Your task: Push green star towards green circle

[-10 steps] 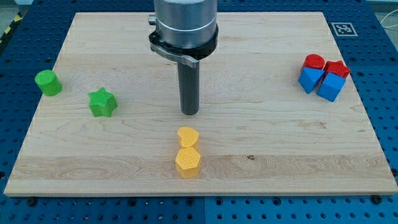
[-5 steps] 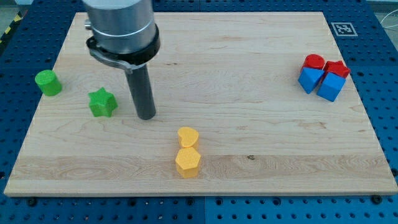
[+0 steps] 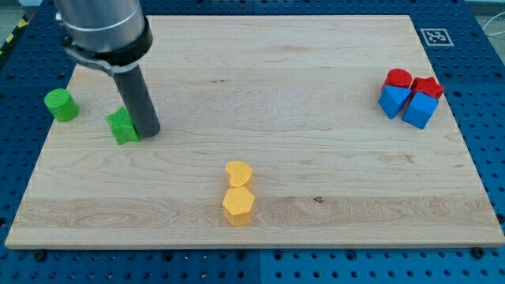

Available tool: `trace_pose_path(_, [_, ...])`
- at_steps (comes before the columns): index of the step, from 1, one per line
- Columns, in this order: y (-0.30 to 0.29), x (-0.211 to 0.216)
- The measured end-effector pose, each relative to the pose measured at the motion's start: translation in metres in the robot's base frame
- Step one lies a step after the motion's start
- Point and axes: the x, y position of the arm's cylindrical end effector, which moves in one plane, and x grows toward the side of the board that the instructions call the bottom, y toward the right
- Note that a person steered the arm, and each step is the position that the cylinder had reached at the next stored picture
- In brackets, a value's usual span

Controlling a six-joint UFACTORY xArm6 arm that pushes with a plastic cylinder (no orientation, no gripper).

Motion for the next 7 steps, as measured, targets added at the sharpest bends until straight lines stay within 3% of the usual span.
trace_pose_path(2, [-0.009, -0.019])
trace_pose_path(4, [0.009, 0.028])
trace_pose_path(5, [0.008, 0.032])
trace_pose_path(7, [-0.011, 0.005])
